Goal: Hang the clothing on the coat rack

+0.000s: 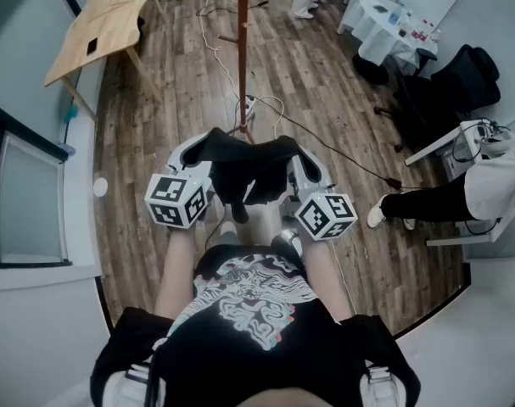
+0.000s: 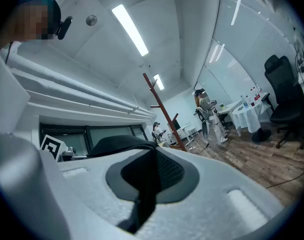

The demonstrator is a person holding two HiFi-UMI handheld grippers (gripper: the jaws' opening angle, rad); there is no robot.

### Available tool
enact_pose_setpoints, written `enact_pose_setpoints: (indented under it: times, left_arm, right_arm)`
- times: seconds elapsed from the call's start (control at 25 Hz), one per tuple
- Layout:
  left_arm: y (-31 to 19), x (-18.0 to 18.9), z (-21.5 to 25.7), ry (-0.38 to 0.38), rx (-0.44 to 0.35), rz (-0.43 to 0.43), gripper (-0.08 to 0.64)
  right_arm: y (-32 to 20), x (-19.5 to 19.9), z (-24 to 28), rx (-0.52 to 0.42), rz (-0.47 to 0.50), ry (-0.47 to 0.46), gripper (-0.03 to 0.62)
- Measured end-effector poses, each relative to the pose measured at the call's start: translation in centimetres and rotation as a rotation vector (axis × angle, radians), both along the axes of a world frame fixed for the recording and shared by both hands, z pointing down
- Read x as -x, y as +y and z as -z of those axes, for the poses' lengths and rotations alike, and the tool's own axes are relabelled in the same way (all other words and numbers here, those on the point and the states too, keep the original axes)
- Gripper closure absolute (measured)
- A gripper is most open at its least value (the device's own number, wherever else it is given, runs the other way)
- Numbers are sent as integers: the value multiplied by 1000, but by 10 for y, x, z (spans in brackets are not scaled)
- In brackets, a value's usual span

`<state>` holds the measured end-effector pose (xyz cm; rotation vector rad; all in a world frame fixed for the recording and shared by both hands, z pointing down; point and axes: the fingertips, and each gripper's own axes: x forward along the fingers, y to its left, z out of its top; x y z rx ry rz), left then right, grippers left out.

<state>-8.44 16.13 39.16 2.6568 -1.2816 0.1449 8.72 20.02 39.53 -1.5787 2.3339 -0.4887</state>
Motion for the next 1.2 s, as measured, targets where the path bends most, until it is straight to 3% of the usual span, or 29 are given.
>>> enact_pose_setpoints:
  times: [1.2]
  left_arm:
    - [-6, 7, 10, -14, 8, 41, 554]
  right_arm:
    - [-19, 6, 12, 13, 53, 17, 583]
